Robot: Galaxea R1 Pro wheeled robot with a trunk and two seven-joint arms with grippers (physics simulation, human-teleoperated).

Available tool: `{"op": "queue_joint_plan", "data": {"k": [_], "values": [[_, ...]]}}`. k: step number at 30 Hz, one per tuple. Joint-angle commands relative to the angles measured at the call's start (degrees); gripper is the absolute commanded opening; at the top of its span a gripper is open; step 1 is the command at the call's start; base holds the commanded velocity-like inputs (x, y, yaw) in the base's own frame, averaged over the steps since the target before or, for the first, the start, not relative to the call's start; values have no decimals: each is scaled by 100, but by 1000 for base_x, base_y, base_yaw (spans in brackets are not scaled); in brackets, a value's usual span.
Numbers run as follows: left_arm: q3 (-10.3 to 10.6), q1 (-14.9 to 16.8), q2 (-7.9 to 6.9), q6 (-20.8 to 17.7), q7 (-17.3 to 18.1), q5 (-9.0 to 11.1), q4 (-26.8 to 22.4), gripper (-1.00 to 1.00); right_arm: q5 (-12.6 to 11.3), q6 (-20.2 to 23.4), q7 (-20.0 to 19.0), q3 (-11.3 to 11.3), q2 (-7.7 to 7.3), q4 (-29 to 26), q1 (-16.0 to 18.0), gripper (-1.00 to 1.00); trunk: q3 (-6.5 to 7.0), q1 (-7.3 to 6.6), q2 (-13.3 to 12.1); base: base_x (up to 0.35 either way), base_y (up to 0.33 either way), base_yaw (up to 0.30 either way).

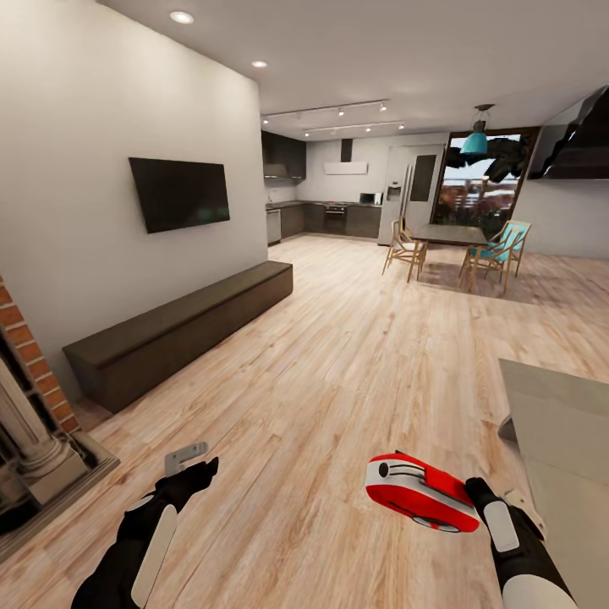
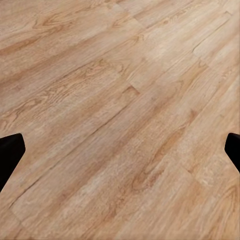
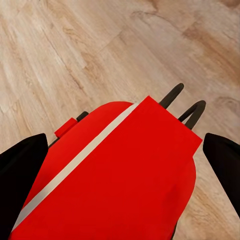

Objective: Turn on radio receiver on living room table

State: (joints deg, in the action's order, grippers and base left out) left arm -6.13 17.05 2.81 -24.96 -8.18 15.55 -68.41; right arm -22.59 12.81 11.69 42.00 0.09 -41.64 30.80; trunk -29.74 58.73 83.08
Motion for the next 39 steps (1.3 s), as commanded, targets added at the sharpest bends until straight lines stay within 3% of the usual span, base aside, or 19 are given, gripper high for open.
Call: {"op": "queue_joint_plan", "data": {"k": [1, 22, 39], "values": [[1, 0, 0, 0, 0, 0, -1, 100, -8, -3, 0, 0, 0, -2, 2, -100, 0, 0, 0, 0, 0, 0], [33, 0, 0, 0, -34, -59, 11, 100, -8, -6, -12, -10, 0, -2, 2, -100, 0, 0, 0, 256, 117, 0], [33, 0, 0, 0, -44, -61, 20, 100, -8, -8, -24, -34, 0, -3, 0, -100, 0, 0, 0, 319, -167, 0]]}}
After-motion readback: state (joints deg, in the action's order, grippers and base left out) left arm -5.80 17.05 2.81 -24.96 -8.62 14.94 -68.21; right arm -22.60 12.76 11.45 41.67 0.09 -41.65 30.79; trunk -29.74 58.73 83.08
